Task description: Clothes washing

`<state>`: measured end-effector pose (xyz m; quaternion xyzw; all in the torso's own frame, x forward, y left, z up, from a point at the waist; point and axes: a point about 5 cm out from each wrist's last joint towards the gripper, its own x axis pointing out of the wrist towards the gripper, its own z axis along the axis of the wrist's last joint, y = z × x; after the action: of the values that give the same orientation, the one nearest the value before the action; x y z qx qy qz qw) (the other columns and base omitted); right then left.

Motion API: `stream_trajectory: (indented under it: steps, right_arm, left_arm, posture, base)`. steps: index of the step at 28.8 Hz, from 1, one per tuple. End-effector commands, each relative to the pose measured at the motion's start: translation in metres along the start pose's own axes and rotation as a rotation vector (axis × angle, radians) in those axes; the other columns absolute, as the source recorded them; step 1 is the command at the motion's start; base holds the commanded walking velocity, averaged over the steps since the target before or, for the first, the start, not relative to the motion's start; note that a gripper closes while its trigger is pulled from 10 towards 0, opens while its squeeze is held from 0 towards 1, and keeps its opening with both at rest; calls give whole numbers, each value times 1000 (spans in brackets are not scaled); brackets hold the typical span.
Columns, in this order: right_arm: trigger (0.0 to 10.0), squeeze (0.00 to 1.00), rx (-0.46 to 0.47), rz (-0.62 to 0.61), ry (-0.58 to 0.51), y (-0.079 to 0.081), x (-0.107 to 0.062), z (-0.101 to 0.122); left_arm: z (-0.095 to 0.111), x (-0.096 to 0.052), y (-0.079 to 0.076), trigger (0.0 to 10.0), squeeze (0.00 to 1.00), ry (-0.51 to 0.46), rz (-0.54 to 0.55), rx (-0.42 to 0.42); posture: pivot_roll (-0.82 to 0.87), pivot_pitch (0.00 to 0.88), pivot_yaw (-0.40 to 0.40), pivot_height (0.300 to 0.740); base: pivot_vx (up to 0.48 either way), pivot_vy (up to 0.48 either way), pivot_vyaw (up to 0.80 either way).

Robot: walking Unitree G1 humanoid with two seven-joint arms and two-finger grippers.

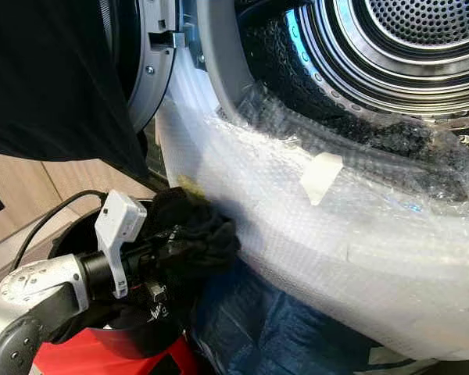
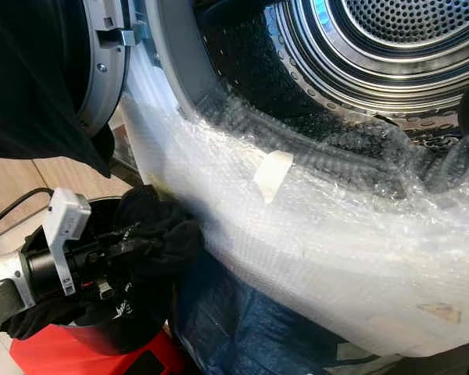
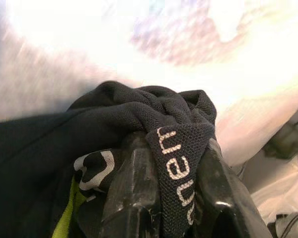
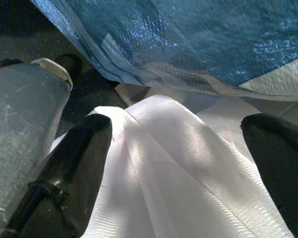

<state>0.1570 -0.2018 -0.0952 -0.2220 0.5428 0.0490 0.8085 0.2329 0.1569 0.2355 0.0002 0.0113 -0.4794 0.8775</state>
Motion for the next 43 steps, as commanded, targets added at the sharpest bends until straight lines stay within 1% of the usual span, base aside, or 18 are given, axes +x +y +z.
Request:
stream_trajectory:
  steps: [1,4,8,15,19,21,23,24,27,28,30,31,34,35,37,40,41,43]
  right_arm:
    - [10000,0,-5,5,14,3,0,-4]
    - [10000,0,-5,7,7,4,0,-1]
    - [10000,0,2,5,2,4,0,0]
    - [10000,0,9,1,12,3,0,-4]
    - [10000,0,-6,4,22,2,0,-8]
    - [10000,0,-8,4,22,2,0,-8]
    - [10000,0,-8,4,19,2,0,-7]
    - [10000,0,-9,5,16,2,0,-5]
    - [10000,0,-9,7,10,2,0,-2]
    - [10000,0,-10,7,3,3,0,0]
    - [10000,0,-17,8,-3,3,0,2]
    - [10000,0,-21,9,-5,3,0,3]
    - [10000,0,-21,13,-12,5,0,7]
    - [10000,0,-19,15,-14,6,0,8]
    - [10000,0,-13,17,-16,7,0,9]
    - [10000,0,7,14,-17,8,0,9]
    - [10000,0,25,9,-14,8,0,8]
    - [10000,0,27,8,-11,8,0,6]
  left_arm:
    - [10,5,-6,0,0,-54,-66,37]
    - [13,8,-2,0,0,-72,-85,26]
    - [14,6,-3,0,0,-69,-103,26]
    - [14,-6,10,0,0,-87,50,30]
    - [25,-17,30,0,0,-151,243,47]
    - [29,-20,31,0,0,-173,251,41]
    - [32,-21,25,0,0,-198,189,23]
    - [33,-20,18,0,0,-195,128,23]
    - [34,-18,11,0,0,-165,81,56]
    - [38,-14,5,0,0,-172,20,67]
    - [44,-9,1,0,0,-201,-34,62]
    - [46,-8,0,0,0,-212,-49,63]
    - [55,7,-1,0,0,-216,-133,85]
    - [55,13,-2,0,0,-230,-191,74]
    - [52,20,-3,0,0,-228,-247,44]
    - [45,28,-2,0,0,-209,-281,15]
    - [38,34,-3,0,0,-204,-305,-22]
    - [34,38,-5,0,0,-204,-323,-44]
  posture:
    - [151,53,-55,740]
    - [140,35,-45,740]
    - [136,41,-43,740]
    - [150,66,-51,740]
    - [168,78,-65,740]
    - [168,78,-65,740]
    - [168,78,-65,740]
    - [174,84,-69,740]
    - [174,84,-69,740]
    - [178,86,-73,740]
    - [188,84,-76,740]
    - [191,83,-77,740]
    - [192,78,-64,740]
    - [196,77,-63,740]
    - [189,72,-54,740]
    - [165,71,-39,740]
    - [160,69,-38,740]
    - [158,73,-40,740]
  base:
    - [0,0,0]
    - [0,0,0]
    - [0,0,0]
    - [0,0,0]
    - [0,0,0]
    - [0,0,0]
    - [0,0,0]
    - [0,0,0]
    - [0,0,0]
    - [0,0,0]
    - [0,0,0]
    - [0,0,0]
    - [0,0,0]
    - [0,0,0]
    - [0,0,0]
    - [0,0,0]
    - [0,0,0]
    - [0,0,0]
